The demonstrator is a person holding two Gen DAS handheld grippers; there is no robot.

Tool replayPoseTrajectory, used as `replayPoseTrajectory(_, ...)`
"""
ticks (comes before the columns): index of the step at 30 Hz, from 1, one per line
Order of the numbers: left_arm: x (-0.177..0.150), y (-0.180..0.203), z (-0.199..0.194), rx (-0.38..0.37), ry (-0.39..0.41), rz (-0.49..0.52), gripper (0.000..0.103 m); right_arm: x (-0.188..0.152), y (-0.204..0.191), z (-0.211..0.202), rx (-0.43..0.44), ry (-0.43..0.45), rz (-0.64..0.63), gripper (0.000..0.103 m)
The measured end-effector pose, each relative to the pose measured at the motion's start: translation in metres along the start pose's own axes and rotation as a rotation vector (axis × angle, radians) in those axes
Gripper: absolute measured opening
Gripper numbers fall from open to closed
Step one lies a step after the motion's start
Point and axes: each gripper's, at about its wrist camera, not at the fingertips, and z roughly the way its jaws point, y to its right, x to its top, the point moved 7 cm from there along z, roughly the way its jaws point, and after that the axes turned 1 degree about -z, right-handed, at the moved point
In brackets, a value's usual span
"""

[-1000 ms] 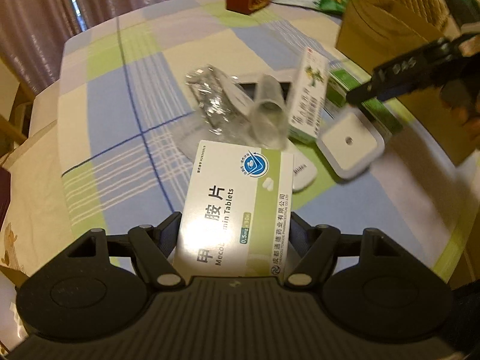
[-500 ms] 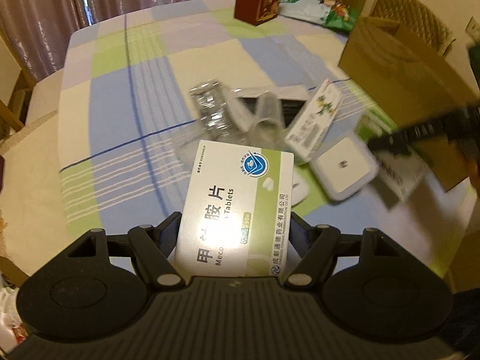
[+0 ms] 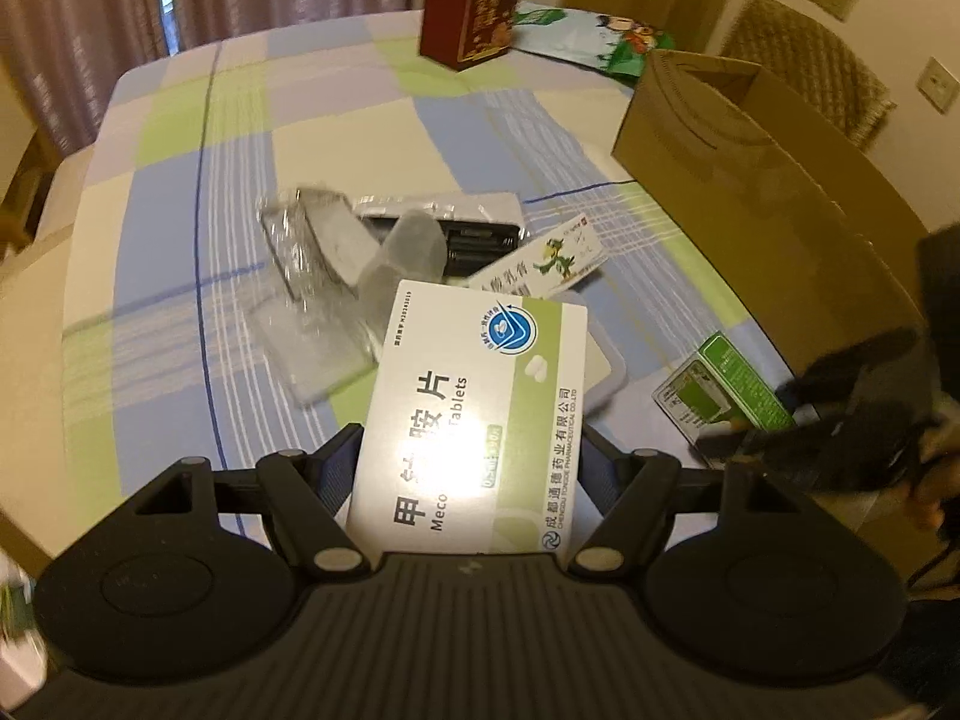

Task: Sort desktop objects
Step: 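Carry both held boxes over the cardboard box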

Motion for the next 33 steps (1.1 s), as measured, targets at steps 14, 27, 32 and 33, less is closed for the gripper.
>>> replayPoseTrajectory(14, -0.025, 0.022, -0.01, 0.102, -0.002, -0.176, 0.07, -0.005, -0.001, -0.005, 0.129, -0.034, -0.16, 0.03)
replayPoseTrajectory(27, -0.002, 0.04, -0.025, 0.122, 0.051, -0.242, 0.07, 0.033, 0.054, -0.1, 0.503, 0.197, 0.192, 0.029)
replayPoseTrajectory(32, 0.036, 0.071, -0.032, 0.078, 0.113, -0.197, 0.07, 0.035, 0.111, -0.147, 0.432, 0.337, 0.288, 0.03)
replayPoseTrajectory(33, 0.044, 0.079, -0.034, 0.064, 0.126, -0.188, 0.07, 0.033, 0.124, -0.155, 0.408, 0.359, 0.304, 0.03)
